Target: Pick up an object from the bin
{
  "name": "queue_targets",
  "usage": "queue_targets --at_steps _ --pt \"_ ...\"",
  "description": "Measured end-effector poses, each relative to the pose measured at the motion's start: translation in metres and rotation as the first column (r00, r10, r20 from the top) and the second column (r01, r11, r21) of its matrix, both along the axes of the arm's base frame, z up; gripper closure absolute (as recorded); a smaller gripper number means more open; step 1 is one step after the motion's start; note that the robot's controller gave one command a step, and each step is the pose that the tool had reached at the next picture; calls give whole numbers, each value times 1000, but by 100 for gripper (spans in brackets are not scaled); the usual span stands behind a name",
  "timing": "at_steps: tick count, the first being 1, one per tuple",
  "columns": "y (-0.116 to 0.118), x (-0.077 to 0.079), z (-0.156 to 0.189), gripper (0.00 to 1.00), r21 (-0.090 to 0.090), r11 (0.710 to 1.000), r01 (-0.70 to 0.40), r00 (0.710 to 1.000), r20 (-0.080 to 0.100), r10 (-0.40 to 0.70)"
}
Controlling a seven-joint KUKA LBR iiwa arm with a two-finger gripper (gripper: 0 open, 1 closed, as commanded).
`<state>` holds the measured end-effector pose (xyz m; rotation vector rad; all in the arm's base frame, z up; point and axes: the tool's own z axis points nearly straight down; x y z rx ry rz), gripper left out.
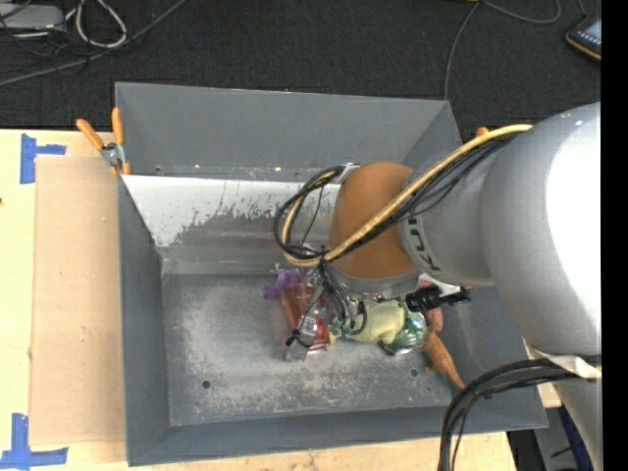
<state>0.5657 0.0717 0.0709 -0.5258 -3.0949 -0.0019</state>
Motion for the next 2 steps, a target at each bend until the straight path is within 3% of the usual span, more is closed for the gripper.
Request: queue_targets --at_steps 1,2 --pt "5 6 6 100 4 999 -43 999 -5 43" --pt "6 7 6 100 4 999 -43 999 -5 43"
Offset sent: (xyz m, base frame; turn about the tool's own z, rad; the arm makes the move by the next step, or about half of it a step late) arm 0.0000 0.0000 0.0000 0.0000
